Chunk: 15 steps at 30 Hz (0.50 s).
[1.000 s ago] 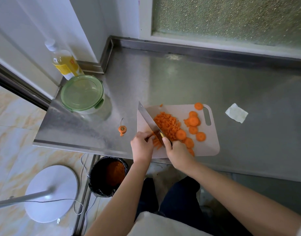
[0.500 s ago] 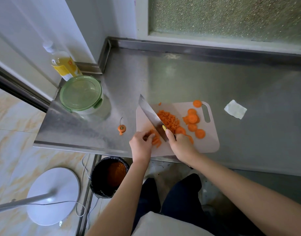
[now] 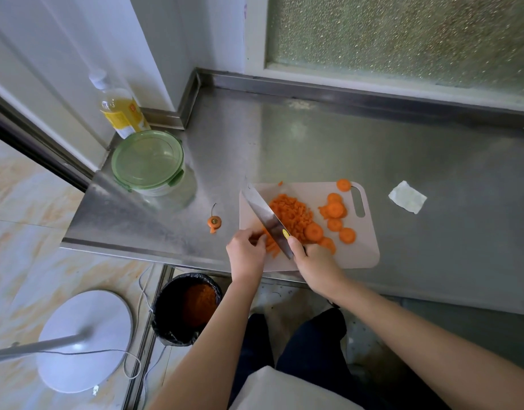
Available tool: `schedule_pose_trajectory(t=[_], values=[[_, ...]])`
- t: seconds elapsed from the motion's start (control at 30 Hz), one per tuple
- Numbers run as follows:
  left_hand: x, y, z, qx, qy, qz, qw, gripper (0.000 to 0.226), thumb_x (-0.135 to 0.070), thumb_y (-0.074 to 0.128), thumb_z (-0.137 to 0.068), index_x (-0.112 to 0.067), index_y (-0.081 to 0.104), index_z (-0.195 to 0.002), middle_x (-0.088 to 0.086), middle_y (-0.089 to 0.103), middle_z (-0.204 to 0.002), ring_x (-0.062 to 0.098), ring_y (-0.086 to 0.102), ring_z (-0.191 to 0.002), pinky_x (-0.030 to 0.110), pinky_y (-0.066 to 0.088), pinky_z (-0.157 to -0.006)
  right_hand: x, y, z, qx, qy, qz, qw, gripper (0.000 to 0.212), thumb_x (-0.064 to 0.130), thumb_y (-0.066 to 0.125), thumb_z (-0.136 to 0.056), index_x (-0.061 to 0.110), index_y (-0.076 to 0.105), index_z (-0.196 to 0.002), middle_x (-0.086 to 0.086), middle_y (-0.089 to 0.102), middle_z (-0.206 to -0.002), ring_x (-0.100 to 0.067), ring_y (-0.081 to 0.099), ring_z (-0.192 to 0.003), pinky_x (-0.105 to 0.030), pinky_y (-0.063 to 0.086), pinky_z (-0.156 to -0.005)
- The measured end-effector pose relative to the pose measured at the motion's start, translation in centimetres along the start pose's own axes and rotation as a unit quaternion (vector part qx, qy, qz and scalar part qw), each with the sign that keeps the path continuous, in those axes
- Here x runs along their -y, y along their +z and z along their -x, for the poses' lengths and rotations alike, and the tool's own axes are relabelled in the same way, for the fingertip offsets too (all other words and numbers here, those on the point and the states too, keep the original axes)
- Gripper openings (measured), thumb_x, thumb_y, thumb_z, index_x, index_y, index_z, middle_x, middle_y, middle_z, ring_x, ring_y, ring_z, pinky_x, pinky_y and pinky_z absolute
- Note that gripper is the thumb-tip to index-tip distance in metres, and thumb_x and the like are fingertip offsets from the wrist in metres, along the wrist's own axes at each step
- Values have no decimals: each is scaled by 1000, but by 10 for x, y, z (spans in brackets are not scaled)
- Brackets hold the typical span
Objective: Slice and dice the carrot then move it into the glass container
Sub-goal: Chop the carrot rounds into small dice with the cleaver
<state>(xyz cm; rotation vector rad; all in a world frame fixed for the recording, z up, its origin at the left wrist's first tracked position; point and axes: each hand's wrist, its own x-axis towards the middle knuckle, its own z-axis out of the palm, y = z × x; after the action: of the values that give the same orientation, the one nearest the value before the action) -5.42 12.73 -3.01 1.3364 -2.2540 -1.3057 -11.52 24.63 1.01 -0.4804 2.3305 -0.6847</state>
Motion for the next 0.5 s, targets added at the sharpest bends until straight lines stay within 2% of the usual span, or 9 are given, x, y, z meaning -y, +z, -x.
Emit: schedule_pose_trajectory(t=[0.13, 0.2, 0.27, 0.4, 0.5], values=[[-2, -2, 0, 9, -5, -2, 1000, 12, -11, 65, -85, -8, 72, -94, 5, 71, -94, 15, 62, -85, 7, 34, -71, 5, 1, 3, -20, 9, 45, 999, 63, 50, 23, -100, 4, 63, -82, -13, 63, -82, -31, 60, -87, -31, 40, -69], [-4, -3, 0, 12, -5, 1, 1000, 11, -10, 65, -85, -8, 73, -92, 5, 71, -90, 13, 60, -79, 6, 33, -68, 7, 1, 3, -22, 4, 64, 998, 65, 49, 23, -100, 1, 65, -92, -17, 66, -92, -33, 60, -91, -31, 40, -70], [-6, -4, 0, 14, -4, 2, 1000, 11, -8, 64, -84, -8, 74, -89, 5, 72, -87, 10, 57, -74, 1, 33, -64, 10, 1, 4, -18, -3, 78, 997, 65, 49, 23, -101, 1, 65, -93, -16, 66, -90, -32, 60, -87, -30, 40, -68], [-9, -6, 1, 16, -3, 3, 1000, 11, -5, 63, -84, -6, 74, -87, 5, 71, -83, 9, 54, -71, -4, 32, -59, 14, 0, 6, -4, -1, 92, 996, 62, 49, 22, -101, 4, 61, -84, -5, 54, -73, -20, 49, -68, -27, 35, -61], [-9, -6, 0, 20, -6, 2, 1000, 10, -5, 63, -85, -5, 74, -85, 5, 71, -82, 9, 53, -69, -4, 33, -57, 14, 3, 4, -6, -3, 87, 996, 63, 48, 22, -101, 2, 62, -86, -7, 57, -74, -21, 52, -69, -26, 35, -60]])
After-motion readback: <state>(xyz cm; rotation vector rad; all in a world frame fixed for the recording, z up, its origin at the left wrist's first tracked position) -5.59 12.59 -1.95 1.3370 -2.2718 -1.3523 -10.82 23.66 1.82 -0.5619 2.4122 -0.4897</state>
